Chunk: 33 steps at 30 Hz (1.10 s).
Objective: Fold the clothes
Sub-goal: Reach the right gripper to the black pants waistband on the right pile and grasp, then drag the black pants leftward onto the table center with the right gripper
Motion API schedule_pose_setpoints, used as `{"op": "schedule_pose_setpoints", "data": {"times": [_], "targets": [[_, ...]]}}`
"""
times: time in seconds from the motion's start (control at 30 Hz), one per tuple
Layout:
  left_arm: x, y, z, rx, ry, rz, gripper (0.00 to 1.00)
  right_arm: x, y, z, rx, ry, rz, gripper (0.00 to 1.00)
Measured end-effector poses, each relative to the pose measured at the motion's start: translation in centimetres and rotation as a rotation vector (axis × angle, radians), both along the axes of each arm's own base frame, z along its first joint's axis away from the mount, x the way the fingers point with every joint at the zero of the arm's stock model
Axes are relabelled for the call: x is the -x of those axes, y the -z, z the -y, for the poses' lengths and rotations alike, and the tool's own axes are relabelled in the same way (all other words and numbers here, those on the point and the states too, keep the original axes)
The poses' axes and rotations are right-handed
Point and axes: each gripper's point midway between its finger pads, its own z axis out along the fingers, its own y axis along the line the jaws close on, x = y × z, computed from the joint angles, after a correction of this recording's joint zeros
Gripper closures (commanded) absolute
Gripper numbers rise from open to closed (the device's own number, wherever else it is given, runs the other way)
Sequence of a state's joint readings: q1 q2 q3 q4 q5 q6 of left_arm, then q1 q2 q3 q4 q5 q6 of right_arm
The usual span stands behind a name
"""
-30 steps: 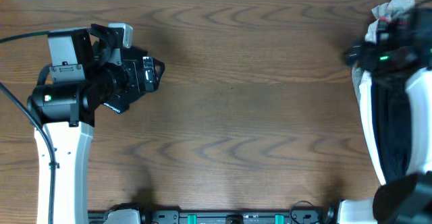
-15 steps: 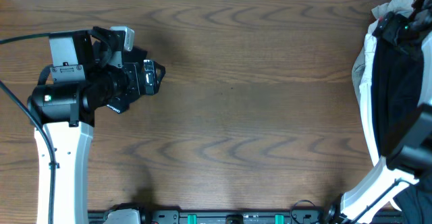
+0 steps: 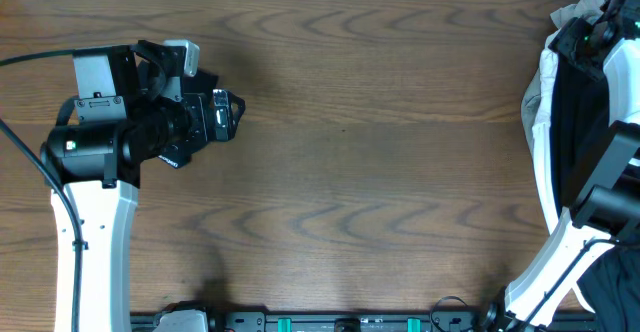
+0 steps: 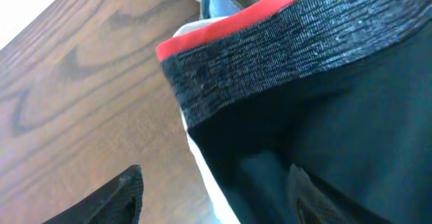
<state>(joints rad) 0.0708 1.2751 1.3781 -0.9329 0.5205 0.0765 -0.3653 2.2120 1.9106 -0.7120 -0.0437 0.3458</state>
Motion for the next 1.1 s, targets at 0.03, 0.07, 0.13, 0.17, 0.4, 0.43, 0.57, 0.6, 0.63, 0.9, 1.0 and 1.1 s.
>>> {"op": "schedule_pose_setpoints", "data": {"times": [0.03, 0.07, 0.13, 0.17, 0.4, 0.43, 0.57, 0.6, 0.63, 0.9, 1.0, 1.1], "targets": [[0.0, 0.0, 0.0, 0.000, 0.000, 0.000, 0.02, -0.1, 0.4, 0.0, -0.005, 0.007, -0.002, 0.37], [0.0, 0.0, 0.0, 0.000, 0.000, 0.000, 0.02, -0.1, 0.8, 0.0, -0.011, 0.012, -0.007, 0.42], [0.0, 0.0, 0.0, 0.000, 0.000, -0.001, 0.02, -0.1, 1.8, 0.1, -0.026, 0.028, -0.019, 0.62], [0.0, 0.0, 0.0, 0.000, 0.000, -0.002, 0.02, -0.2, 2.1, 0.1, -0.026, 0.026, -0.023, 0.70], [0.1, 0.1, 0.0, 0.001, 0.000, -0.008, 0.02, 0.1, 3.1, 0.3, -0.030, 0.053, -0.046, 0.99], [0.1, 0.1, 0.0, 0.001, 0.000, -0.008, 0.02, 0.3, 3.0, 0.2, -0.034, 0.054, -0.051, 0.99], [0.2, 0.1, 0.0, 0.001, 0.000, -0.008, 0.02, 0.4, 1.6, -0.8, -0.066, 0.011, -0.032, 0.99], [0.2, 0.1, 0.0, 0.001, 0.000, -0.008, 0.02, 0.3, 0.9, -1.2, -0.076, -0.009, -0.018, 0.99], [0.2, 0.1, 0.0, 0.000, 0.000, -0.008, 0.02, 0.3, -0.3, -2.0, -0.094, -0.043, 0.003, 0.99], [0.0, 0.3, -0.7, -0.033, -0.025, -0.008, 0.02, 1.9, -9.7, -11.2, -0.194, -0.352, 0.124, 0.99], [-0.1, 0.3, -1.0, -0.050, -0.036, -0.001, 0.02, 2.6, -10.6, -17.2, -0.224, -0.505, 0.105, 0.99], [-0.1, 0.0, -1.5, -0.077, -0.056, 0.014, 0.02, 3.3, -9.9, -22.6, -0.244, -0.635, 0.059, 0.99]]}}
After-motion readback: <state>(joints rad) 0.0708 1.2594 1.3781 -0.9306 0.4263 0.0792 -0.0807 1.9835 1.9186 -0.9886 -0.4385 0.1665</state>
